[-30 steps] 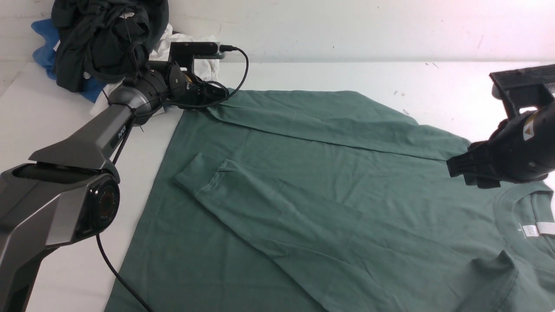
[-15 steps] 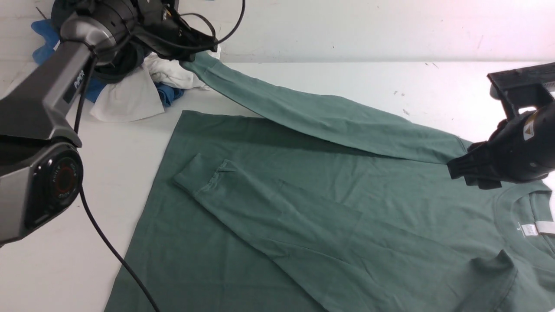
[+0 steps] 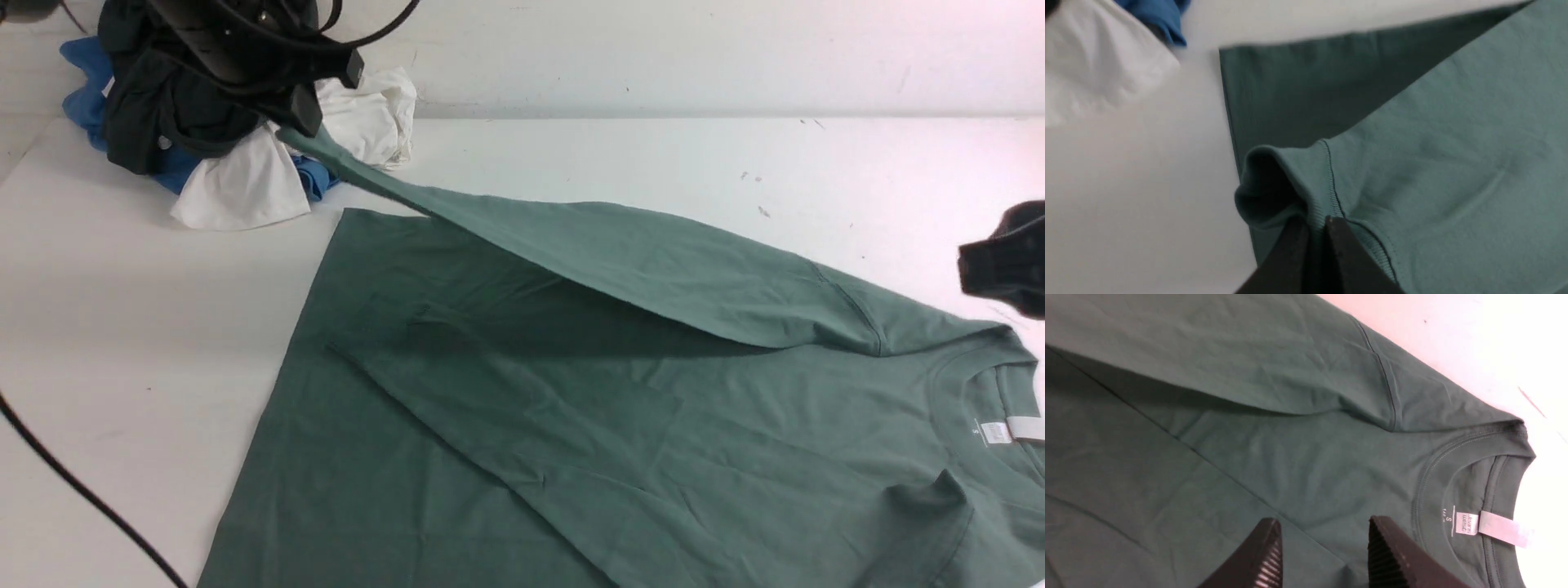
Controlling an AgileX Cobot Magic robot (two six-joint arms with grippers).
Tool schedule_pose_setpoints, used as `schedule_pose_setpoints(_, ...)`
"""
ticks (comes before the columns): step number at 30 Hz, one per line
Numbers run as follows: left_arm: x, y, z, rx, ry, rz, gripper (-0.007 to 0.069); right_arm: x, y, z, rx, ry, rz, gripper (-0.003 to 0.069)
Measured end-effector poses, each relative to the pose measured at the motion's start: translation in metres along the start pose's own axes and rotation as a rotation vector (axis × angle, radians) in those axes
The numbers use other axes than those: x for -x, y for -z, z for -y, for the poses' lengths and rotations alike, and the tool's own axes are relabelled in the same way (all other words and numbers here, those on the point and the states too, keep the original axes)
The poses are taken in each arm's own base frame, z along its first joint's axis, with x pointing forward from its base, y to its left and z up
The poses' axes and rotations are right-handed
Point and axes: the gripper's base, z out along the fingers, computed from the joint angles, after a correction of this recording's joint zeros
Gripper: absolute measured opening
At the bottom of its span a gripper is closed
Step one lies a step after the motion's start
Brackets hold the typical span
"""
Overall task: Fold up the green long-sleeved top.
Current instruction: Use the left arm to drag and drop the cuff onto the cuff closest to the left arm, then use both arms simultaneously to clamp the lower edge of the clothing fabric
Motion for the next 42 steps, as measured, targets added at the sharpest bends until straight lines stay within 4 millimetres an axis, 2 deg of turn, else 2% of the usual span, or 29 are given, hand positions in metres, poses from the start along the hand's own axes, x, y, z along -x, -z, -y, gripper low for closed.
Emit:
schedule_pose_setpoints(4,-0.039,0.003,0.002,0.009,0.005,-0.066,0.0017,-0.012,0.029,-0.004,0.075,0.017,-0.003,0.0286)
schedule_pose_setpoints(5,-0.041,0.0,0.002,0.01,0.006,-0.074,0.0017,-0.012,0.029,-0.004,0.079,0.014,-0.008,0.0286)
schedule_pose_setpoints(6,-0.06,0.002,0.003,0.013,0.013,-0.082,0.0017,-0.018,0.037,-0.006,0.109,0.032,-0.031,0.0286)
schedule_pose_setpoints(10,-0.095,-0.001,0.004,0.022,0.027,-0.085,0.0017,-0.026,0.045,-0.011,0.172,0.058,-0.076,0.0286)
schedule_pose_setpoints(12,-0.113,-0.009,0.004,0.025,0.035,-0.103,0.0017,-0.028,0.047,-0.013,0.194,0.069,-0.086,0.0286)
schedule_pose_setpoints(14,-0.124,-0.017,0.004,0.026,0.041,-0.119,0.0017,-0.028,0.047,-0.014,0.205,0.073,-0.088,0.0286)
schedule_pose_setpoints(15,-0.135,-0.027,0.003,0.028,0.047,-0.142,0.0017,-0.028,0.047,-0.015,0.215,0.078,-0.087,0.0286)
schedule_pose_setpoints(19,-0.156,-0.048,0.0,0.034,0.056,-0.184,0.0031,-0.028,0.047,-0.015,0.22,0.092,-0.085,0.0286)
schedule_pose_setpoints(22,-0.167,-0.06,-0.002,0.037,0.036,-0.206,0.009,-0.028,0.047,-0.015,0.22,0.094,-0.082,0.0286)
schedule_pose_setpoints(24,-0.168,-0.064,-0.002,0.036,0.018,-0.218,0.018,-0.028,0.047,-0.015,0.221,0.1,-0.081,0.0286)
schedule_pose_setpoints(27,-0.168,-0.063,-0.002,0.032,0.004,-0.228,0.0289,-0.028,0.047,-0.015,0.221,0.104,-0.082,0.0286)
schedule_pose_setpoints(29,-0.169,-0.054,0.001,0.018,-0.015,-0.25,0.0393,-0.029,0.047,-0.015,0.222,0.116,-0.098,0.0286)
schedule_pose_setpoints(30,-0.169,-0.052,0.002,0.017,-0.02,-0.248,0.0399,-0.03,0.047,-0.015,0.223,0.118,-0.102,0.0286)
schedule_pose_setpoints(31,-0.169,-0.04,0.008,0.006,-0.05,-0.249,0.0442,-0.031,0.048,-0.015,0.225,0.125,-0.116,0.0286)
schedule_pose_setpoints(34,-0.172,-0.015,0.034,-0.029,-0.147,-0.213,0.046,-0.033,0.049,-0.021,0.251,0.164,-0.133,0.0286)
schedule_pose_setpoints(36,-0.181,-0.004,0.055,-0.064,-0.236,-0.228,0.0459,-0.036,0.05,-0.028,0.289,0.197,-0.146,0.0286)
schedule_pose_setpoints(39,-0.206,-0.003,0.079,-0.104,-0.408,-0.339,0.0454,-0.039,0.053,-0.04,0.35,0.252,-0.15,0.0286)
schedule_pose_setpoints(40,-0.224,-0.009,0.087,-0.113,-0.501,-0.427,0.0451,-0.042,0.055,-0.046,0.381,0.28,-0.152,0.0286)
schedule_pose_setpoints(41,-0.226,-0.01,0.086,-0.11,-0.509,-0.435,0.0451,-0.043,0.056,-0.047,0.389,0.291,-0.151,0.0286)
schedule_pose_setpoints(42,-0.244,-0.018,0.088,-0.1,-0.634,-0.514,0.0445,-0.048,0.059,-0.054,0.422,0.328,-0.156,0.0286)
